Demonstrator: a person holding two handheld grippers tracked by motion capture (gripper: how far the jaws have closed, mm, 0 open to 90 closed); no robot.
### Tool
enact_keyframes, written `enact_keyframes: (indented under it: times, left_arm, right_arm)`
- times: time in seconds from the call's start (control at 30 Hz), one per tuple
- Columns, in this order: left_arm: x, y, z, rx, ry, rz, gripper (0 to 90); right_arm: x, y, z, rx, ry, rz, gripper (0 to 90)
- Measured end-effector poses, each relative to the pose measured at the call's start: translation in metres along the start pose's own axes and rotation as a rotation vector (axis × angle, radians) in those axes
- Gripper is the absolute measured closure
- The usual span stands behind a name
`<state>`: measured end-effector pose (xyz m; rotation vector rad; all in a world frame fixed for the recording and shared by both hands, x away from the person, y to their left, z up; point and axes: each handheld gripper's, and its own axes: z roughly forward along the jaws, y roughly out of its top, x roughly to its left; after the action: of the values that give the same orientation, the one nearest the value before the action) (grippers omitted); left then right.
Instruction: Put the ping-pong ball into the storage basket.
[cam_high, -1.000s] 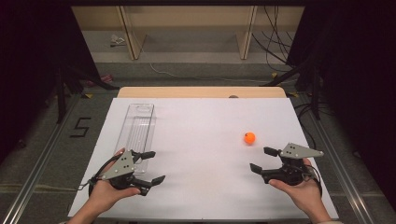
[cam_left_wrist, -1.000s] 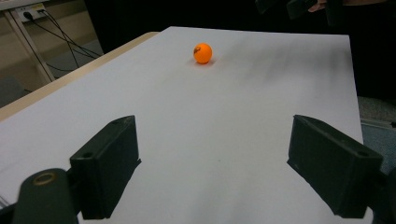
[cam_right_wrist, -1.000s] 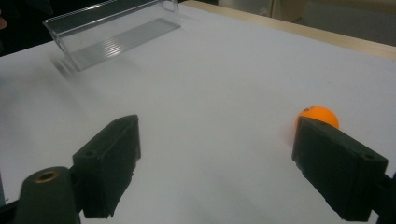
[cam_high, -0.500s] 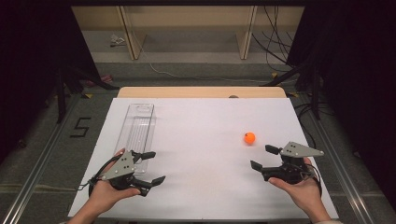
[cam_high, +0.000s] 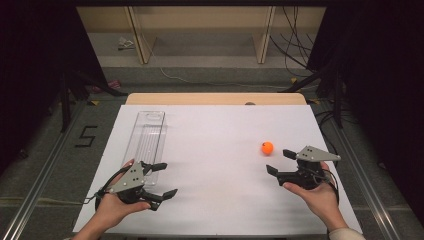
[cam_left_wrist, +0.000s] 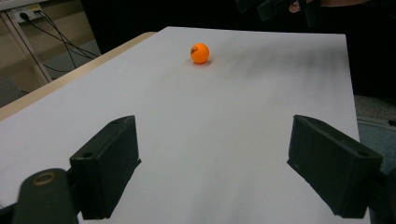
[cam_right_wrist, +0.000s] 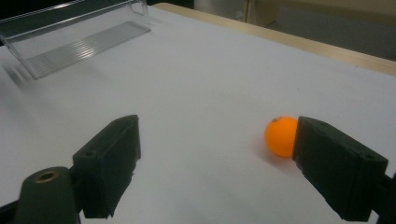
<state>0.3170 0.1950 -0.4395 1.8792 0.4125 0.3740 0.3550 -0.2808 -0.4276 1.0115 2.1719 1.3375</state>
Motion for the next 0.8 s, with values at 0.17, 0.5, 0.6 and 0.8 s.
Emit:
enact_keyframes:
  times: [0.17,0.5,0.6,0.8]
  left_arm:
    - [0.0,0.0,0.0,0.0,-0.002,0.002,15.7]
    - [0.0,0.0,0.0,0.0,-0.004,0.002,15.7]
    - [0.0,0.0,0.0,0.0,-0.004,0.003,15.7]
    - [0.0,0.0,0.0,0.0,-0.005,0.003,15.7]
  right_arm:
    - [-0.002,0.004,0.009,0.01,-0.007,-0.003,16.3]
    - [-0.007,0.008,0.022,0.025,-0.013,-0.005,16.3]
    - [-0.01,0.008,0.026,0.03,-0.015,0.001,16.3]
    - [-0.016,0.009,0.034,0.041,-0.023,0.005,16.3]
